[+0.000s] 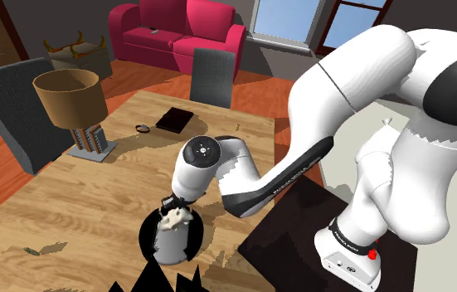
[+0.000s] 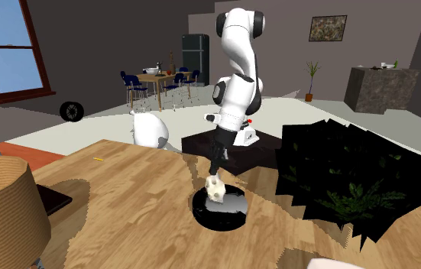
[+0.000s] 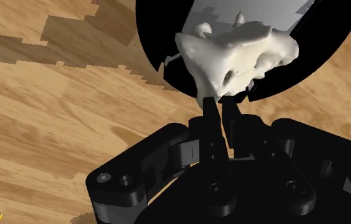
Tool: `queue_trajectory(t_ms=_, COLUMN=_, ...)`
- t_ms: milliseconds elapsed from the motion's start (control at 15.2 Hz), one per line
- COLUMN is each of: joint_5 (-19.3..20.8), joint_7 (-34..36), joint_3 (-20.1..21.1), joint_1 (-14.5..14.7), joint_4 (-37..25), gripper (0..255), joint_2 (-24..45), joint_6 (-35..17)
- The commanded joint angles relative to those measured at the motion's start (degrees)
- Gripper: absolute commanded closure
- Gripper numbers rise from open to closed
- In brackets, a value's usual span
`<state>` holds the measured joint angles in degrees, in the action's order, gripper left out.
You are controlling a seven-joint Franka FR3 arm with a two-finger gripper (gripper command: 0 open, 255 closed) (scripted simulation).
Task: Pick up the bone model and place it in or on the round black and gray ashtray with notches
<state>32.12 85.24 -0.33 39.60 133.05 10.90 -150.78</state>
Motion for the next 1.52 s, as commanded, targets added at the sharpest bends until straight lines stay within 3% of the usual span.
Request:
queue_trajectory(t_ms=0, joint_5=1.1, joint_7=1.1, joint_3=-0.4, joint_1=0.1, joint_4=-0.1, gripper=255, joint_2=1.4, joint_6=-1.2)
queue_trajectory(t_ms=330, joint_5=4.0, joint_7=4.1, joint_3=-1.5, joint_1=0.7, joint_4=-0.4, gripper=255, joint_2=4.9, joint_6=-4.2)
queue_trajectory(t_ms=792, joint_5=4.0, joint_7=4.1, joint_3=-1.5, joint_1=0.7, joint_4=-0.4, gripper=255, joint_2=4.9, joint_6=-4.2)
queue_trajectory(t_ms=858, joint_5=4.0, joint_7=4.1, joint_3=-1.5, joint_1=0.7, joint_4=-0.4, gripper=0, joint_2=4.9, joint_6=-4.2)
queue_trajectory(t_ms=1188, joint_5=4.0, joint_7=4.1, joint_3=-1.5, joint_1=0.7, joint_4=-0.4, gripper=0, joint_2=4.9, joint_6=-4.2)
queue_trajectory(t_ms=1452, joint_5=-0.5, joint_7=0.8, joint_3=0.8, joint_1=0.8, joint_4=1.4, gripper=0, joint_2=-2.4, joint_6=1.4)
